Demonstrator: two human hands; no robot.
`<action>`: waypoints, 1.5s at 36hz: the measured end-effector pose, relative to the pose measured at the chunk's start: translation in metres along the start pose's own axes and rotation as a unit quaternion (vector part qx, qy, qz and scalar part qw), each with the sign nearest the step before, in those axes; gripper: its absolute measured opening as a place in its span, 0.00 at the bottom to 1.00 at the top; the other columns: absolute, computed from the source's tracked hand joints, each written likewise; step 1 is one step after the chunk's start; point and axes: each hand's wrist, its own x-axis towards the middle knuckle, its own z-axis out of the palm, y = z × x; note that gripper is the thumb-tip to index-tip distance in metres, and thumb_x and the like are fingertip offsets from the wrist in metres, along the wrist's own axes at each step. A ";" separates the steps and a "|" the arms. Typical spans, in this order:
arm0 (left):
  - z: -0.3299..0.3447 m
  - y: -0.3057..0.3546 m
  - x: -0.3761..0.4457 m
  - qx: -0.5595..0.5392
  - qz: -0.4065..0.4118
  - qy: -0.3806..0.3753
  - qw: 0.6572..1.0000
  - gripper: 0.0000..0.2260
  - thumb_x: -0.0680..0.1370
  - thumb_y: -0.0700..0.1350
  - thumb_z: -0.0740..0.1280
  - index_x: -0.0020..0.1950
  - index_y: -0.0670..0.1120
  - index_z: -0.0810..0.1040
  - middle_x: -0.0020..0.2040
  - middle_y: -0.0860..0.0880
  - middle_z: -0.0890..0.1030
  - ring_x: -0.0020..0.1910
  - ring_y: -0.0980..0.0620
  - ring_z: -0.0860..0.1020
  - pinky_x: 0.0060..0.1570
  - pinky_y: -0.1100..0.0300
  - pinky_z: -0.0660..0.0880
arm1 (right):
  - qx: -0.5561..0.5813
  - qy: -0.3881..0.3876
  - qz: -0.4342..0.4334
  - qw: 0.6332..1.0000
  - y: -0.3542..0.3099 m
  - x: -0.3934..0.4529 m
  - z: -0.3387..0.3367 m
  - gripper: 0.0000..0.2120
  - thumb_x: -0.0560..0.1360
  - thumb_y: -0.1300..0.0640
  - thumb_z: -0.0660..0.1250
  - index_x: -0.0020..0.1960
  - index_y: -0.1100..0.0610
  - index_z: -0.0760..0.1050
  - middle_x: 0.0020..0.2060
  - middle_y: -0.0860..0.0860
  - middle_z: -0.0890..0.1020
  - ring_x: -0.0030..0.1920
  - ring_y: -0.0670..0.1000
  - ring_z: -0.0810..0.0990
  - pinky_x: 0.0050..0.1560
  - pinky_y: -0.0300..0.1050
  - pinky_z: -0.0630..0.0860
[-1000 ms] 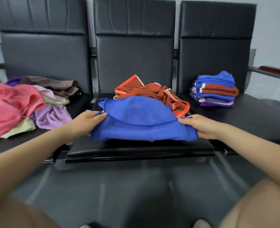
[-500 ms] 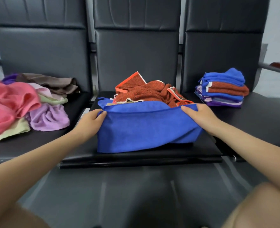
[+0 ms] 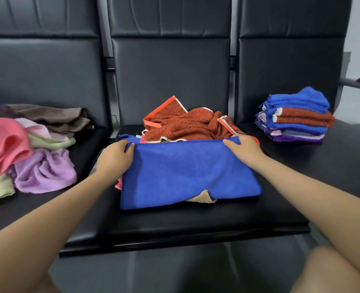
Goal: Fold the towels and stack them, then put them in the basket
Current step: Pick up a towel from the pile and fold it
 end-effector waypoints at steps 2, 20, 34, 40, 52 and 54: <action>0.007 -0.005 0.005 0.010 -0.021 -0.036 0.999 0.16 0.82 0.47 0.58 0.38 0.40 0.71 0.36 0.44 0.74 0.42 0.40 0.74 0.38 0.54 0.64 | 0.011 -0.052 0.007 0.999 0.006 0.002 0.008 0.16 0.79 0.56 0.64 0.33 0.58 0.71 0.31 0.53 0.74 0.37 0.52 0.71 0.40 0.49 0.68; 0.016 -0.010 0.015 -0.113 -0.090 -0.088 0.986 0.09 0.81 0.49 0.60 0.52 0.46 0.77 0.48 0.46 0.77 0.50 0.46 0.73 0.49 0.56 0.68 | 0.246 -0.068 0.072 0.964 0.021 0.002 -0.002 0.04 0.75 0.60 0.69 0.43 0.53 0.79 0.40 0.50 0.82 0.44 0.51 0.79 0.47 0.46 0.73; 0.003 -0.009 0.011 -0.280 -0.112 -0.025 0.953 0.13 0.80 0.49 0.63 0.45 0.42 0.80 0.42 0.48 0.78 0.41 0.52 0.73 0.44 0.55 0.69 | 0.228 0.057 0.054 0.970 0.006 -0.005 -0.014 0.07 0.78 0.58 0.66 0.43 0.59 0.78 0.34 0.51 0.77 0.34 0.46 0.75 0.34 0.40 0.69; 0.010 0.000 0.009 -0.223 -0.112 -0.006 0.968 0.12 0.81 0.48 0.58 0.47 0.44 0.78 0.42 0.48 0.78 0.47 0.46 0.75 0.46 0.54 0.68 | 0.190 0.087 0.082 0.974 0.006 0.002 0.003 0.09 0.78 0.57 0.66 0.39 0.59 0.75 0.36 0.56 0.73 0.38 0.51 0.70 0.39 0.44 0.64; 0.005 -0.007 0.000 -0.283 -0.241 -0.123 0.920 0.14 0.78 0.54 0.65 0.43 0.44 0.75 0.41 0.43 0.74 0.40 0.43 0.74 0.38 0.52 0.72 | 0.329 -0.171 0.240 0.897 0.008 -0.028 -0.022 0.07 0.79 0.57 0.64 0.48 0.57 0.80 0.38 0.52 0.86 0.36 0.48 0.85 0.33 0.38 0.80; 0.003 -0.008 -0.006 -0.295 -0.252 -0.165 0.907 0.14 0.78 0.54 0.66 0.51 0.43 0.76 0.45 0.43 0.76 0.41 0.42 0.76 0.34 0.56 0.72 | 0.326 -0.194 0.234 0.895 0.009 -0.039 -0.026 0.07 0.79 0.58 0.63 0.49 0.57 0.80 0.39 0.51 0.86 0.37 0.48 0.85 0.34 0.39 0.81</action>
